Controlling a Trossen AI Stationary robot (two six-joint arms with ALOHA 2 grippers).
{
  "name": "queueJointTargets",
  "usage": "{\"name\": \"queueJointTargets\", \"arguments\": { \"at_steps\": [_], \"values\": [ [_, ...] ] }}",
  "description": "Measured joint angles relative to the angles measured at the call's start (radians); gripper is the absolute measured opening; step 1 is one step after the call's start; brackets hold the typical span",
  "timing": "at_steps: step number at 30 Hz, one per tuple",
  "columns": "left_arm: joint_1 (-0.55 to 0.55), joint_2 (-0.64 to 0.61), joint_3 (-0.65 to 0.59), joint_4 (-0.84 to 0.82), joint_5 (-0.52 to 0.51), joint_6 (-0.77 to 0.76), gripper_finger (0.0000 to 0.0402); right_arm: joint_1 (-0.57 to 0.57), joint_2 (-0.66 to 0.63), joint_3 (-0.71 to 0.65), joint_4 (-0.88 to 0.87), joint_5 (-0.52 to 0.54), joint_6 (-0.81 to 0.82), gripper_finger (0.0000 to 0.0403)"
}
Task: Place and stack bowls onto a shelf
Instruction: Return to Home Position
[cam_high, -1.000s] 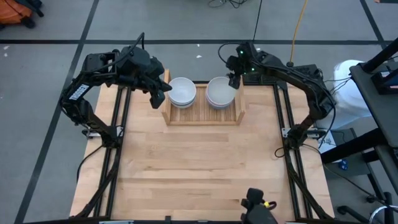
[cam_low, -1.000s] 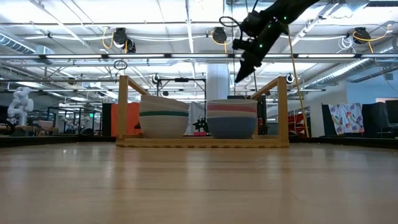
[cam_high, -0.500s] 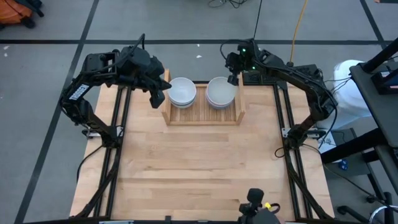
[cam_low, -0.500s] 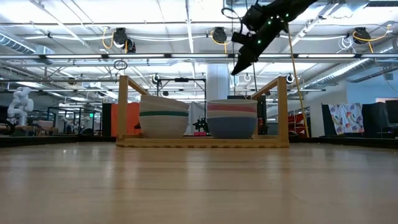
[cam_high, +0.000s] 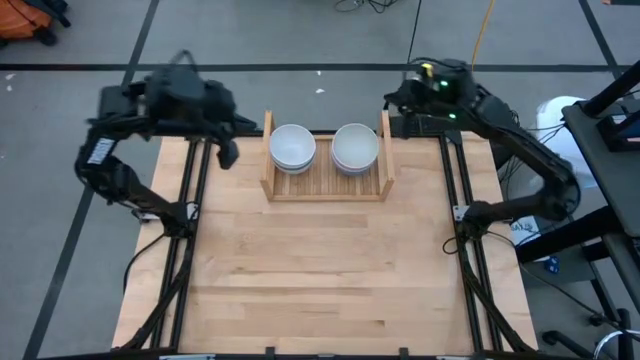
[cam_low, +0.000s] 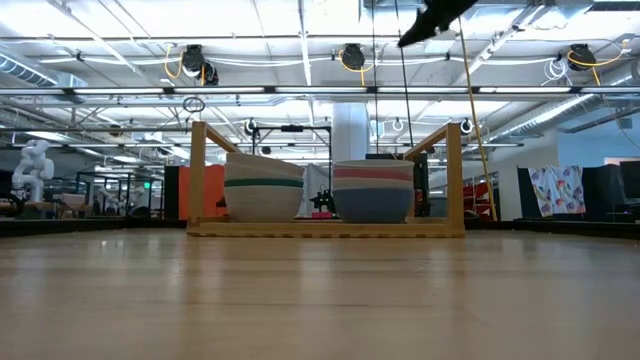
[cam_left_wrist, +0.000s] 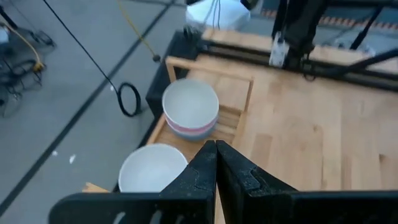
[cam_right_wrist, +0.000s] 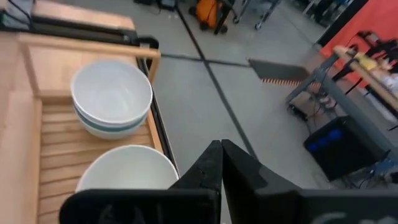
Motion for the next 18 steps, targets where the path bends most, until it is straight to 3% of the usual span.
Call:
{"name": "queueJointTargets", "arguments": {
  "at_steps": [10,18],
  "values": [
    [0.000,-0.189,0.000,-0.005,-0.015,0.019,0.0008,0.012,-0.187,0.000,-0.053,0.013,0.024,0.0000],
    [0.000,-0.322,0.000,-0.019,-0.015,0.013,0.0008,0.012,-0.312,0.000,-0.046,0.129,0.051,0.0000]
  ]
}}
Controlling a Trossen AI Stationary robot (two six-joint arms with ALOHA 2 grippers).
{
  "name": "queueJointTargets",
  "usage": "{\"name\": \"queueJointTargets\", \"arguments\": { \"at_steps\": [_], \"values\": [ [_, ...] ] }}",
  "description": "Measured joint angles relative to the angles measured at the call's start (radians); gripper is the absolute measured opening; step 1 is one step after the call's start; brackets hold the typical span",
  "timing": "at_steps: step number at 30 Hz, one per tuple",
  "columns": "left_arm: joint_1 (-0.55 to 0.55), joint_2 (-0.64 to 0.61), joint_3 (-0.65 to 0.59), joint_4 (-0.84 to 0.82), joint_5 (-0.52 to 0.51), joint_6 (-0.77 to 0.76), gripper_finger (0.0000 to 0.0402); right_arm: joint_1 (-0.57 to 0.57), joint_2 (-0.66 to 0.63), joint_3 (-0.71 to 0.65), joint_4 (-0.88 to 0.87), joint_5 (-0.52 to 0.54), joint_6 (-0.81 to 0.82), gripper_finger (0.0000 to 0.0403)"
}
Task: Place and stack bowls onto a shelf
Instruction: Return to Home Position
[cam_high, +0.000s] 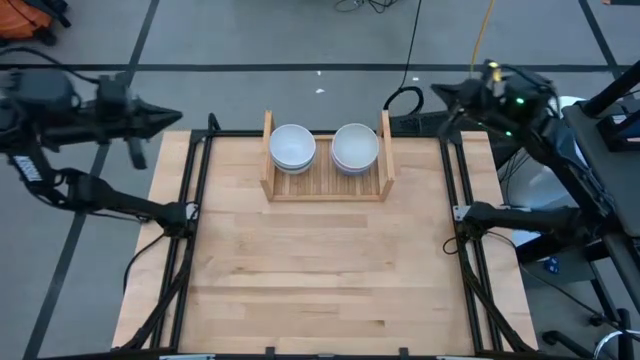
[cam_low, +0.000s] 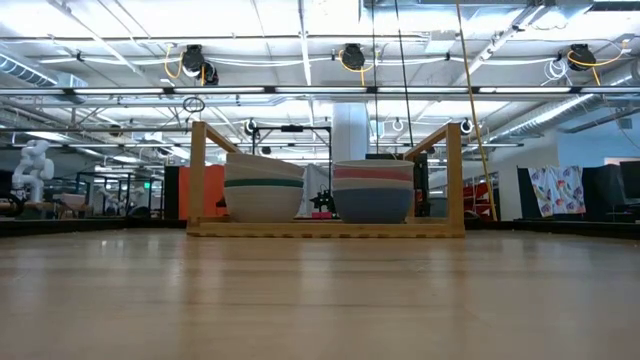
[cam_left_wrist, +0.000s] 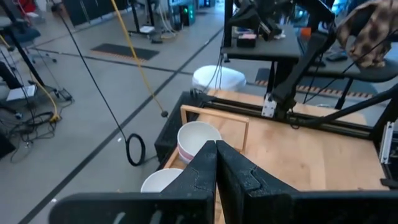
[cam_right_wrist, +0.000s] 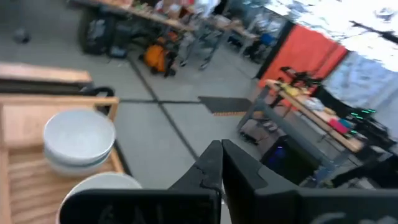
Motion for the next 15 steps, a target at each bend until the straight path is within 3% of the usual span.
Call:
{"name": "queueJointTargets", "arguments": {
  "at_steps": [15],
  "values": [
    [0.000,-0.200,0.000,-0.067,0.001,-0.050,0.0008,0.000,-0.180,0.000,0.022,0.029,0.045,0.0000]
  ]
}}
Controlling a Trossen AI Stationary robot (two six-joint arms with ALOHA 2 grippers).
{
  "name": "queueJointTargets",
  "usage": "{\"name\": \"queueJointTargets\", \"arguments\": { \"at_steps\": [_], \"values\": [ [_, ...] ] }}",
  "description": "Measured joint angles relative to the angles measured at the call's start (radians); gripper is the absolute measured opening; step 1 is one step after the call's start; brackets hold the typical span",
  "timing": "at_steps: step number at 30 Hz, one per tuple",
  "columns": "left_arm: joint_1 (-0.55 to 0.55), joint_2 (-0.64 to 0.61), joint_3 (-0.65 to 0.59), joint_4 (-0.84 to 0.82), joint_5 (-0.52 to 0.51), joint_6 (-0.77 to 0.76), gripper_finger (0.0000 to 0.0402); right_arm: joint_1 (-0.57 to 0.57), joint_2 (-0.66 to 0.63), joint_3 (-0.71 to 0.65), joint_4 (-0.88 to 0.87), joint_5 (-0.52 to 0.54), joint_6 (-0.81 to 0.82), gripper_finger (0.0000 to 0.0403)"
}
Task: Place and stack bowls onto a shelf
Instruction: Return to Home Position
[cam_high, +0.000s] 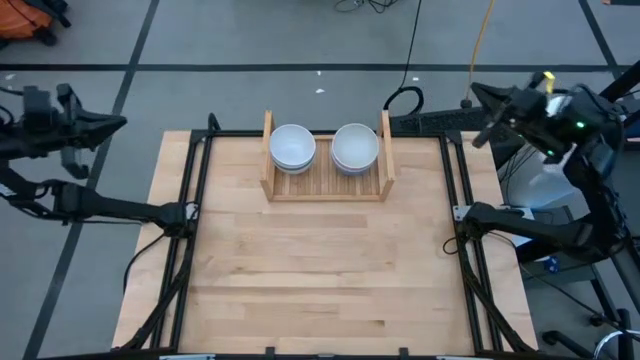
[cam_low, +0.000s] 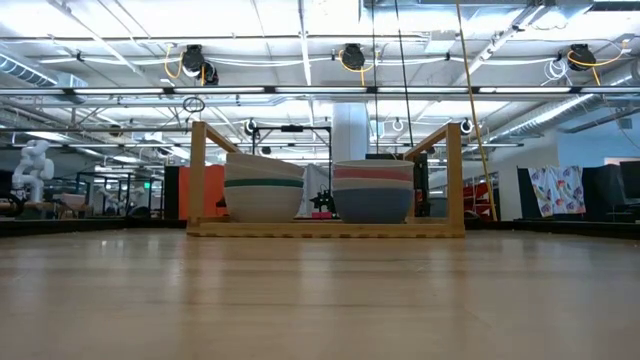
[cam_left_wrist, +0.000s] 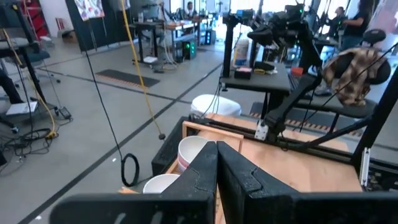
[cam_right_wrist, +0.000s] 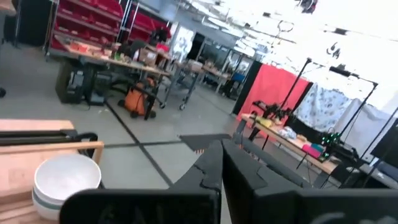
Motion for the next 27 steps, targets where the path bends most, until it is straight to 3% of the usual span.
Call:
{"name": "queueJointTargets", "arguments": {
  "at_steps": [11,23,27],
  "values": [
    [0.000,-0.053,0.000,-0.069,0.001,-0.076,0.0008,0.000,-0.086,0.000,-0.078,-0.004,0.003,0.0000],
    [0.000,-0.057,0.000,-0.067,0.029,-0.031,0.0008,0.000,-0.158,0.001,-0.068,-0.004,0.006,0.0000],
    [0.000,-0.057,0.000,-0.067,0.034,-0.028,0.0008,0.000,-0.166,0.000,-0.073,-0.004,0.074,0.0000]
  ]
}}
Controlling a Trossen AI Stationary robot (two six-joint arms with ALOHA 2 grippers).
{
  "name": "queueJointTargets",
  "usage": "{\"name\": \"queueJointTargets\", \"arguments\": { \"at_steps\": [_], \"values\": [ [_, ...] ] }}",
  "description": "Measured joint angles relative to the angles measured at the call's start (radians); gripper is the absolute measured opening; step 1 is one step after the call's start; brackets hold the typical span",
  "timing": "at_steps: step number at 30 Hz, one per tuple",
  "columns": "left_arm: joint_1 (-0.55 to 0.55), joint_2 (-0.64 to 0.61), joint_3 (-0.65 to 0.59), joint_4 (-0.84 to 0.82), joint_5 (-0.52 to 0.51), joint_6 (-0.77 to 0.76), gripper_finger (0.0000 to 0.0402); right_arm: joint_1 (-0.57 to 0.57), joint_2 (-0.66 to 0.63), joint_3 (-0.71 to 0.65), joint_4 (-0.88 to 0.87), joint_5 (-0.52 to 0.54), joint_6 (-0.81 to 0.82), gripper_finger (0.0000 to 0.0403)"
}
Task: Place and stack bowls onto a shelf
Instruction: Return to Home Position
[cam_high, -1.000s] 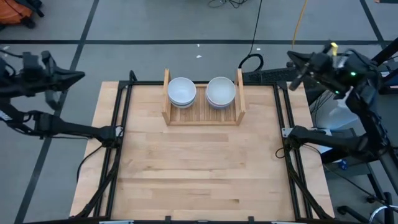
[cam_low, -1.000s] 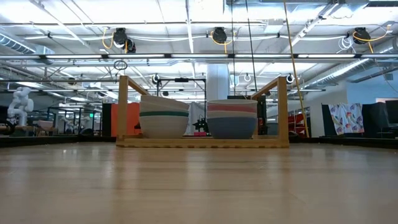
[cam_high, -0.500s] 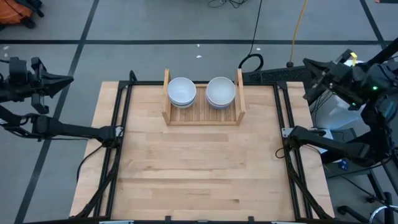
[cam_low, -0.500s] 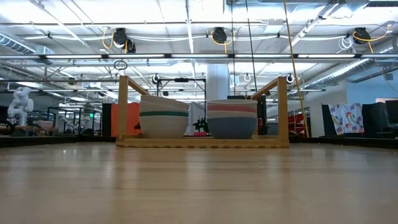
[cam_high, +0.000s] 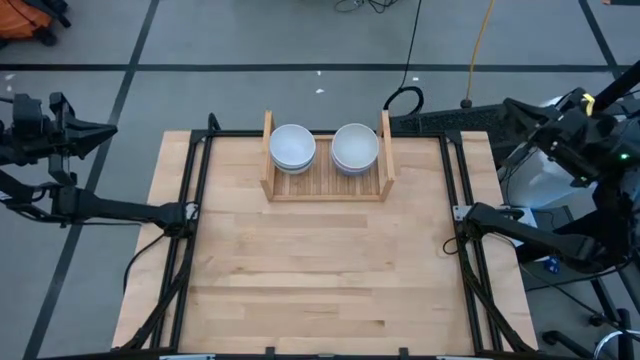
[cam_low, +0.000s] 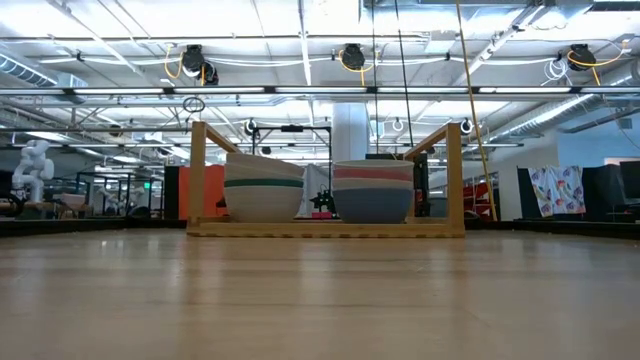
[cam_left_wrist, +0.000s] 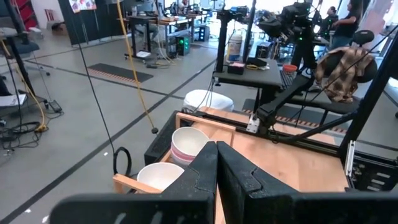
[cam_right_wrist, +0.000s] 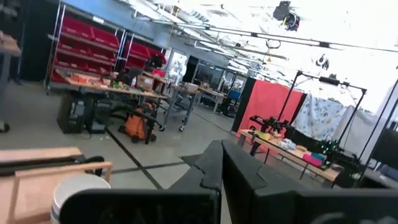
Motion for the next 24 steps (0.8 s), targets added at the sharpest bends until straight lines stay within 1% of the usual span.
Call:
{"name": "queueJointTargets", "arguments": {
  "at_steps": [3,6,11,21,24],
  "values": [
    [0.000,0.000,0.000,0.000,0.000,-0.001,0.0008,0.000,-0.015,0.000,-0.040,0.002,0.041,0.0000],
    [0.000,-0.003,0.000,0.000,0.006,-0.019,0.0008,0.000,-0.036,0.000,-0.145,0.001,0.072,0.0000],
    [0.020,-0.023,-0.008,0.000,0.104,0.034,0.0008,0.000,-0.090,0.000,-0.271,0.000,0.117,0.0000],
    [0.131,-0.104,-0.007,0.000,0.188,0.081,0.0008,0.000,-0.222,-0.010,-0.289,-0.001,0.170,0.0000],
    [0.173,-0.121,-0.006,0.000,0.243,0.094,0.0008,0.000,-0.250,-0.035,-0.288,0.000,0.178,0.0000]
  ]
}}
